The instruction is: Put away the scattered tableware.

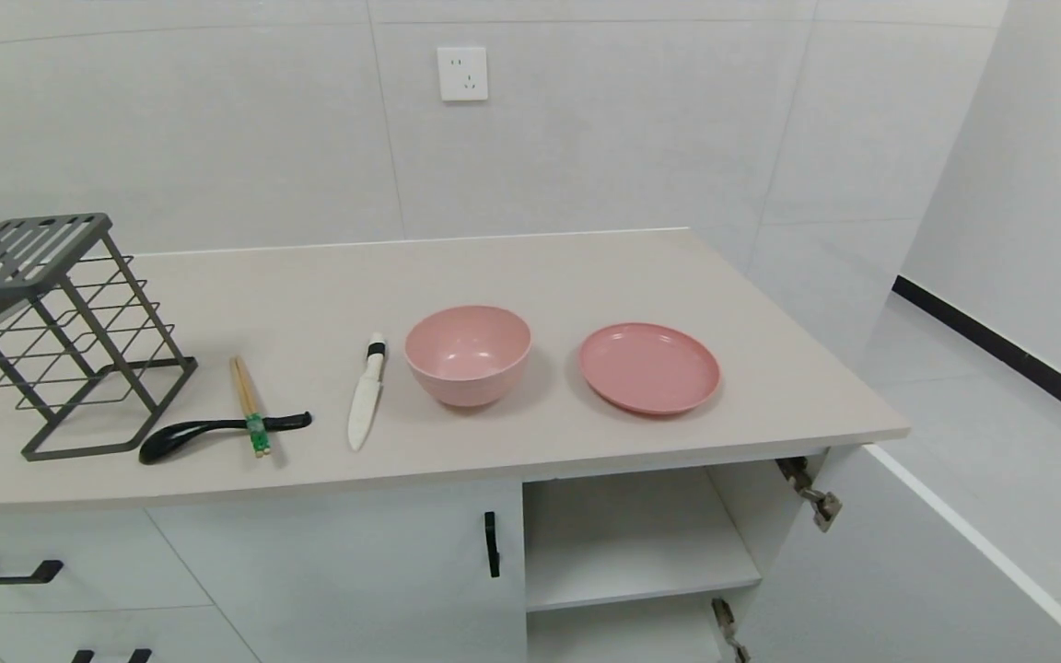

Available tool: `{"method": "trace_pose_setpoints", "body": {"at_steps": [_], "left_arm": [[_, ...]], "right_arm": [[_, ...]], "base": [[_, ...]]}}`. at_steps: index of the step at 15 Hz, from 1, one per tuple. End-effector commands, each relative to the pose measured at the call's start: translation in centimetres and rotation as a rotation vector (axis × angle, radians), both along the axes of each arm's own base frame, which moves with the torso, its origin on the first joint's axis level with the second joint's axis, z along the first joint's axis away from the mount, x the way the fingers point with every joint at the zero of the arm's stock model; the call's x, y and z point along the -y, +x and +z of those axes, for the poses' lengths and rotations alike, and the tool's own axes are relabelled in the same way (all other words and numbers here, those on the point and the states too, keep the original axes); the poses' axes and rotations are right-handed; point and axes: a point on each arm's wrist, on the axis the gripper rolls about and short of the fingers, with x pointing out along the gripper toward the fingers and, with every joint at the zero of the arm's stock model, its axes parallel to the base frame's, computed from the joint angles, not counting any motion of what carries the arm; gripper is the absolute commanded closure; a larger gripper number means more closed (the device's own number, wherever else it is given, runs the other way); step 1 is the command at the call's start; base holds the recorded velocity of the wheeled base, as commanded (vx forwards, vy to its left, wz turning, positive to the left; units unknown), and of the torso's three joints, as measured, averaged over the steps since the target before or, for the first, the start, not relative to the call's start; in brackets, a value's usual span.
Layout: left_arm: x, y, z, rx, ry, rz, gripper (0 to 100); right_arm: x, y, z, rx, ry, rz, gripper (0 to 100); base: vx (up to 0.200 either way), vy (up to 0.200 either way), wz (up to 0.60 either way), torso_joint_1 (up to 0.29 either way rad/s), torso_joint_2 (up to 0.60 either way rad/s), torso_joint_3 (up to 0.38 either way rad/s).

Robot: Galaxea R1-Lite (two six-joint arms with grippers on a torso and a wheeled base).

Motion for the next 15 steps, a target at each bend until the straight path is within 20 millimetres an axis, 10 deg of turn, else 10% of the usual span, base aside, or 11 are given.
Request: {"method": "trace_pose_setpoints", "body": {"at_steps": [1,15], "left_arm": [[0.0,0.01,0.0,-0.001,0.0,0.0,0],[0.0,0.01,0.0,-0.001,0.0,0.0,0]], "right_arm": [[0.0,0.01,0.0,-0.001,0.0,0.0,0],[0.0,0.01,0.0,-0.001,0.0,0.0,0]], "base": [[0.0,0.0,0.0,0.046,-0.07,-0.041],[0.057,0.014,0.0,0.0,0.0,0.002]]}}
